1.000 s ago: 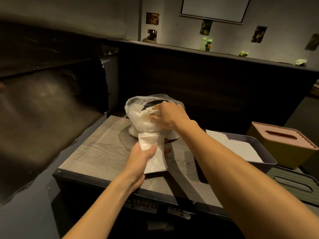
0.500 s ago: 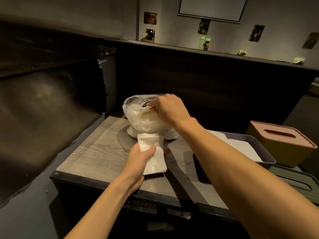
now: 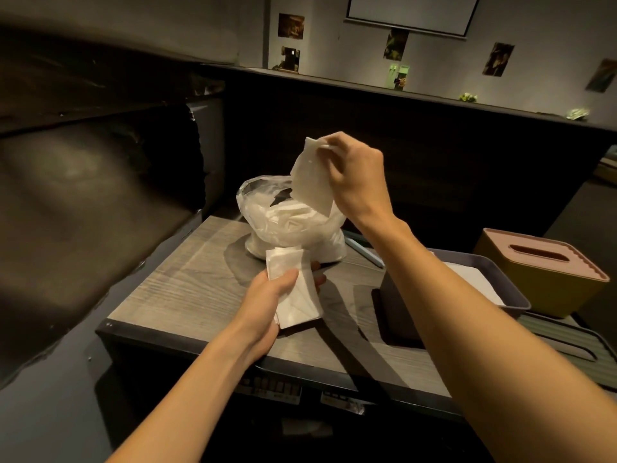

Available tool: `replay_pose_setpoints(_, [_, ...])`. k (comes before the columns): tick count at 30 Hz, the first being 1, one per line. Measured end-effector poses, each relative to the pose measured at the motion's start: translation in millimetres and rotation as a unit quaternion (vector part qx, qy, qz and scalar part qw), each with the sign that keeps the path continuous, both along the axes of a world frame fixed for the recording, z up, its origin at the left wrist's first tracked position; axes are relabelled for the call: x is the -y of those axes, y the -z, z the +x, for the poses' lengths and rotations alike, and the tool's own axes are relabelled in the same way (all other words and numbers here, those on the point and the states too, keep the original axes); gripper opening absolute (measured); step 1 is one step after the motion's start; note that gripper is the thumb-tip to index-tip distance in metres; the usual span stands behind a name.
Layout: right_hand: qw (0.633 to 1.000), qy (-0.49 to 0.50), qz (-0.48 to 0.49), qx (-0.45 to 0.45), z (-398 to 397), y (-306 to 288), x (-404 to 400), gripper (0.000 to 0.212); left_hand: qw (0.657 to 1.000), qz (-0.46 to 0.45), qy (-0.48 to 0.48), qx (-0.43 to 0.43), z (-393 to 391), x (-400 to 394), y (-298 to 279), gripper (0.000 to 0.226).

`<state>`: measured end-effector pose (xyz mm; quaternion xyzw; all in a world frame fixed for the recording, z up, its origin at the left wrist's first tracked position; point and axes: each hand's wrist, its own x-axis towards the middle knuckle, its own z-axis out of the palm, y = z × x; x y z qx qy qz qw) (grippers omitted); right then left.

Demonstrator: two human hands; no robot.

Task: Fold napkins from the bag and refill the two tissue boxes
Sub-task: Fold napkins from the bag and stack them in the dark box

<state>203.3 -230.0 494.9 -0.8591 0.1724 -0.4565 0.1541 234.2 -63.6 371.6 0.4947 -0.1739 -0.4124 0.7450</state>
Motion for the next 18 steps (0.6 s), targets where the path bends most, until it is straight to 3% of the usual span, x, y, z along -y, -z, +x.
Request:
replay_pose_setpoints(3, [0.984,-0.111,0.137,0.008,-28,4,-17,0.022,1.000,-0.012,0.002,-0.012,0,-1,-1,0.026])
replay_pose_setpoints(6, [0.925,-0.228,0.299,-0.052,-62,30,-31,0.028,0.998,-0.018,-0.006,-0.060,2,-5,0,0.032])
replay_pose_setpoints(9, [0.940,-0.146,0.281,-0.126,-75,73,-38,0.035,0.996,-0.023,0.033,-0.080,5,-8,-1,0.043])
replay_pose_setpoints(11, [0.954,-0.104,0.268,-0.090,-76,99,-42,0.035,0.995,-0.033,0.063,-0.067,5,-9,-3,0.048])
replay_pose_setpoints(14, [0.945,-0.099,0.312,0.011,-76,122,-49,0.032,0.997,-0.032,0.072,0.007,-1,-5,-1,0.037])
replay_pose_setpoints(18, [0.933,-0.124,0.336,0.025,-81,134,-54,0.047,0.998,-0.036,0.014,0.057,-1,-4,8,0.049])
